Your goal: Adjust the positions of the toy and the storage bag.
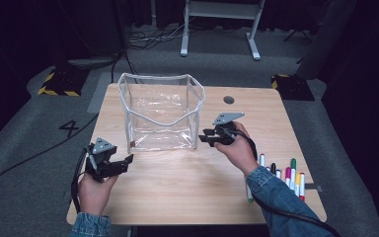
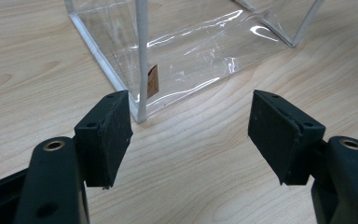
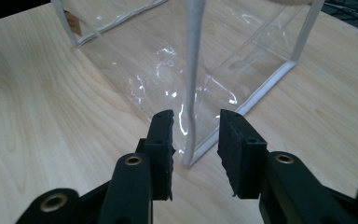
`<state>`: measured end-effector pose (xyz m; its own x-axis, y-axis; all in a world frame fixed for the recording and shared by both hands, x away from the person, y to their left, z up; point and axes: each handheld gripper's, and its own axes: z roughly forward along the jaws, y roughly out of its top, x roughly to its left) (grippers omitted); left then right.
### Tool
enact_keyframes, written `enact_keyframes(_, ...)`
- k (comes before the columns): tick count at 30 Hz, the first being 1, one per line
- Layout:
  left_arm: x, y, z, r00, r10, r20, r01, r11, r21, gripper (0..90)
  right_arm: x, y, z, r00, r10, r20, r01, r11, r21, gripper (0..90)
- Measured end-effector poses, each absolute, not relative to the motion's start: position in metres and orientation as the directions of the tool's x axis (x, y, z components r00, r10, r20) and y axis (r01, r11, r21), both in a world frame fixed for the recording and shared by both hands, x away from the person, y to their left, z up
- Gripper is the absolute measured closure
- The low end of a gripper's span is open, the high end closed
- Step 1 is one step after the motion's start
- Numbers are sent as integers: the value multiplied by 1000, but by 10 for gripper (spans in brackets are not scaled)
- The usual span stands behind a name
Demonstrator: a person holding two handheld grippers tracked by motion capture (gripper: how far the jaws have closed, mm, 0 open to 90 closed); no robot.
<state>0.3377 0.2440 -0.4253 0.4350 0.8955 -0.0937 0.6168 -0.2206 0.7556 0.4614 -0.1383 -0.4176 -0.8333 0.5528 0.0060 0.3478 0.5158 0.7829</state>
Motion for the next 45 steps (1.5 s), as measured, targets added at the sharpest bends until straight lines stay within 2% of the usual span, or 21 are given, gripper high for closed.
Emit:
enact_keyframes(6,341,241,-429,443,894,-66,603,-243,760,346,472,-122,-417,-837,544,-57,290,529,797,764)
enact_keyframes(8,341,239,-428,441,897,-36,589,-259,765,363,470,-118,-414,-840,540,-61,282,530,800,865)
enact_keyframes(14,344,237,-429,465,882,-76,600,-251,759,384,456,-121,-412,-838,542,-60,290,536,793,877)
enact_keyframes(18,347,234,-431,455,888,-65,606,-255,754,407,440,-134,-411,-841,538,-55,296,543,786,877)
enact_keyframes(25,356,222,-433,501,858,-113,610,-257,750,452,408,-159,-409,-841,539,-36,318,548,774,876)
enact_keyframes(32,353,201,-433,604,788,-119,582,-334,742,600,379,-183,-406,-848,530,-11,337,554,761,876)
enact_keyframes(34,351,199,-434,632,765,-127,575,-353,738,699,372,-188,-406,-850,526,-9,336,556,760,876)
enact_keyframes(36,347,196,-433,654,745,-131,566,-367,738,849,366,-194,-407,-850,527,-2,340,552,762,876)
enact_keyframes(41,330,181,-429,695,714,-81,535,-439,722,864,349,-208,-404,-855,519,4,348,567,746,876)
enact_keyframes(45,313,172,-429,724,686,-78,517,-464,720,864,329,-223,-403,-856,517,12,356,573,738,876)
